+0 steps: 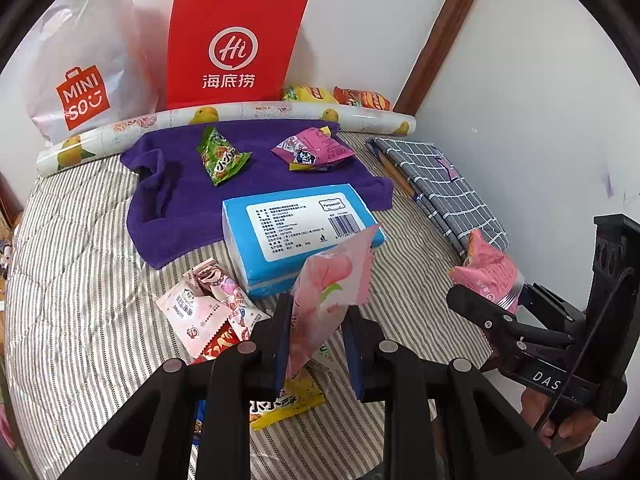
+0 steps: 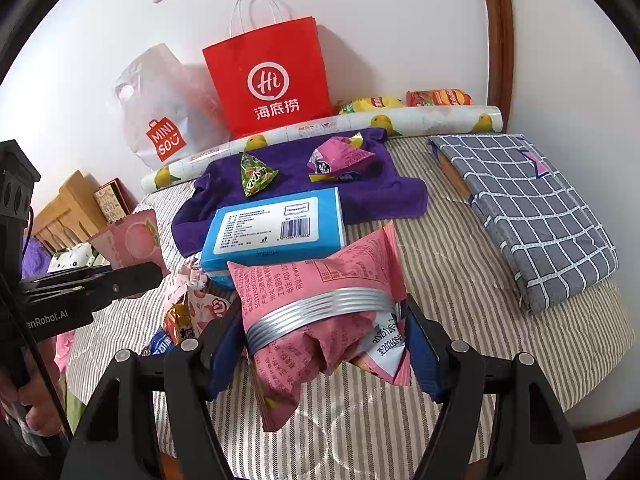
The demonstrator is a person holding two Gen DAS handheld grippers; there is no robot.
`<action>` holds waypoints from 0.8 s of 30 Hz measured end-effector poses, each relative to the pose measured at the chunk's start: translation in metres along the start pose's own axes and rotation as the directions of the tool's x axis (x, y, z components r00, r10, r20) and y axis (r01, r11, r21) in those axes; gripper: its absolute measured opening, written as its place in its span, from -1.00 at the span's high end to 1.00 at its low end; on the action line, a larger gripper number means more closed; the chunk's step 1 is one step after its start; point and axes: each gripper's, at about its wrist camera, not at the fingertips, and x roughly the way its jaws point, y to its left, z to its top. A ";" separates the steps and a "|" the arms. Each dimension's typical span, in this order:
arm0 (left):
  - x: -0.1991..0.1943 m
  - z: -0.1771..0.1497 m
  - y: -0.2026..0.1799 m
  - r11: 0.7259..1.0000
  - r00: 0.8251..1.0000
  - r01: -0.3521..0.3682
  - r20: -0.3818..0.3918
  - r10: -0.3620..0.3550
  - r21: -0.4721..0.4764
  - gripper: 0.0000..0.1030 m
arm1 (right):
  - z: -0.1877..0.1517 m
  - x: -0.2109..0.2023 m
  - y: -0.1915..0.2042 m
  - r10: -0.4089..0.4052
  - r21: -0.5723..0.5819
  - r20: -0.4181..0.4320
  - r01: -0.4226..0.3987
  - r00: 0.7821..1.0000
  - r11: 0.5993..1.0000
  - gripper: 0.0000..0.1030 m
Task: Organize snacks
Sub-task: 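Carry the peach packet with the left gripper while the right gripper carries the silver-band bag toward the towel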
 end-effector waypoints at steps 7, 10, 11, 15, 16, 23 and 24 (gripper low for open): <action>-0.004 0.005 0.004 1.000 1.000 0.003 0.012 -0.003 -0.007 0.56 | 0.006 0.001 0.004 0.005 -0.004 0.015 -0.005 1.000 1.000 -0.38; -0.006 0.008 0.007 1.000 1.000 0.004 0.017 -0.003 -0.013 0.56 | 0.009 0.004 0.008 0.005 -0.009 0.017 -0.005 1.000 1.000 -0.38; -0.006 0.010 0.008 1.000 1.000 0.004 0.018 -0.004 -0.015 0.56 | 0.010 0.005 0.009 0.005 -0.011 0.017 -0.005 1.000 1.000 -0.38; -0.005 0.016 0.012 1.000 1.000 0.008 0.024 -0.008 -0.026 0.56 | 0.017 0.007 0.012 0.007 -0.018 0.025 -0.007 1.000 1.000 -0.38; -0.005 0.017 0.013 1.000 1.000 0.007 0.025 -0.007 -0.026 0.56 | 0.019 0.008 0.014 0.007 -0.021 0.029 -0.007 1.000 1.000 -0.38; 0.003 0.034 0.030 0.998 1.000 -0.004 0.028 0.006 -0.062 0.56 | 0.040 0.021 0.024 0.020 -0.044 0.048 -0.018 0.999 0.999 -0.37; 0.004 0.037 0.033 0.997 1.000 -0.004 0.028 0.006 -0.073 0.56 | 0.043 0.023 0.026 0.024 -0.047 0.052 -0.021 0.998 0.999 -0.38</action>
